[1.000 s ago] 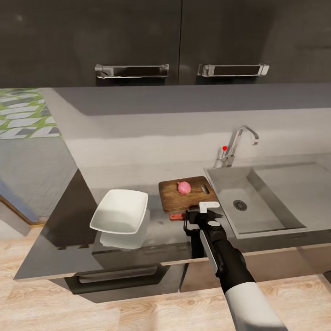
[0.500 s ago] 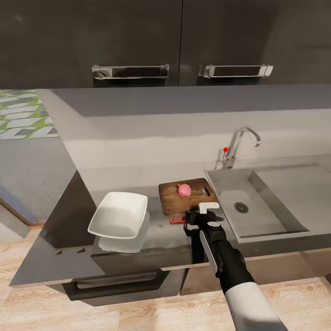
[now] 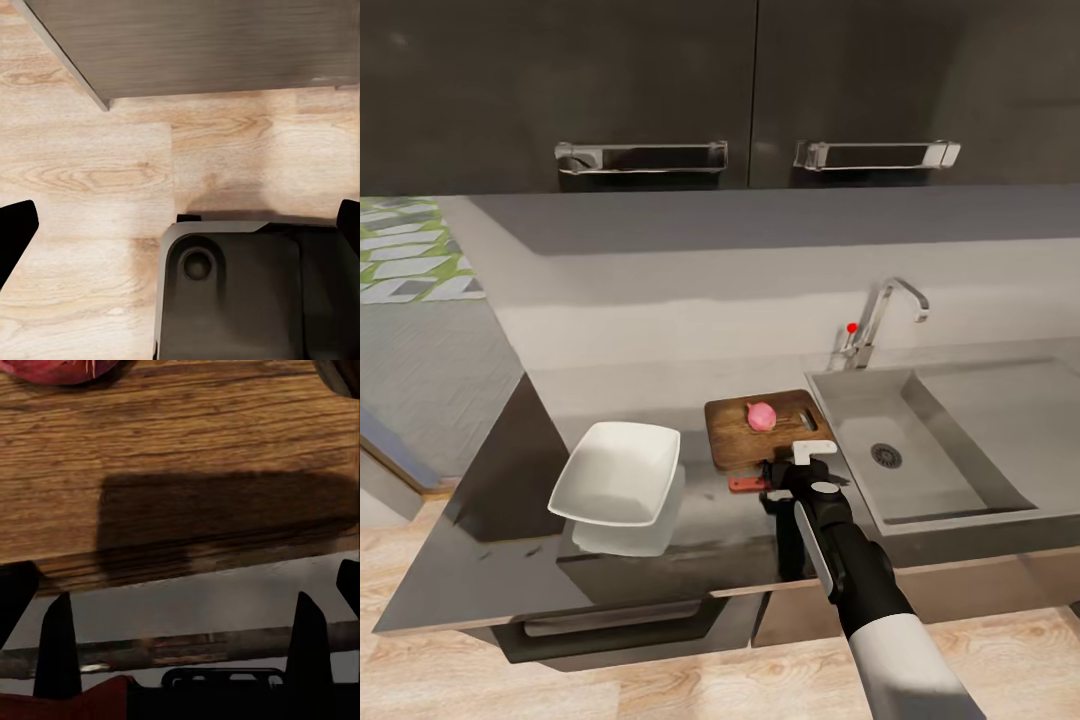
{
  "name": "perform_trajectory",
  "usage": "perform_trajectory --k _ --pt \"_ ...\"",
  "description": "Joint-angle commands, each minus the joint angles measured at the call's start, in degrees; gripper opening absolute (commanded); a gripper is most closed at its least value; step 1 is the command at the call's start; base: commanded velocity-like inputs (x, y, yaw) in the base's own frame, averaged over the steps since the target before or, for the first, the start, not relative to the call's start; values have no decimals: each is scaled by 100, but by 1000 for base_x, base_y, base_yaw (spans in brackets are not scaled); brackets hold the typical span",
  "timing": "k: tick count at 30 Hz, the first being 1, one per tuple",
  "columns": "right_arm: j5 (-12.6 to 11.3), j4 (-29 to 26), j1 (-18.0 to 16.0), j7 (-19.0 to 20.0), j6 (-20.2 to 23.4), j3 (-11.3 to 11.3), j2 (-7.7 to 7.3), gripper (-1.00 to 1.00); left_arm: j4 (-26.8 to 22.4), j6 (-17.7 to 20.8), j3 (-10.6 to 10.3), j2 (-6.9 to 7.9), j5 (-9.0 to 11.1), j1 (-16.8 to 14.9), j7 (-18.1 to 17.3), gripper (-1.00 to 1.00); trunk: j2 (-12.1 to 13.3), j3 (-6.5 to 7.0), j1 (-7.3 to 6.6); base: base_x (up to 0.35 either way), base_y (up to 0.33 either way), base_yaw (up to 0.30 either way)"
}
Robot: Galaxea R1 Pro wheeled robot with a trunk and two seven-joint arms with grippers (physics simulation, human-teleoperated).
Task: In the kitchen, take the Vidalia onion out of the sink, dice it on the chopping board with the paring knife, put the diced onion into the bowl on the countertop, then place both the paring knife and the chopping board into the sink.
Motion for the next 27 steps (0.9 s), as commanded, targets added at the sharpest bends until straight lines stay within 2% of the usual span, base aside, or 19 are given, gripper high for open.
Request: perform_trajectory --k 1,27 --pt "33 -6 -4 -15 40 9 0 100 -7 -8 -12 3 42 2 9 100 -10 -9 4 64 0 0" --pt "25 46 -4 -15 31 18 0 100 -7 -8 -12 4 44 2 6 100 -10 -9 4 -6 0 0"
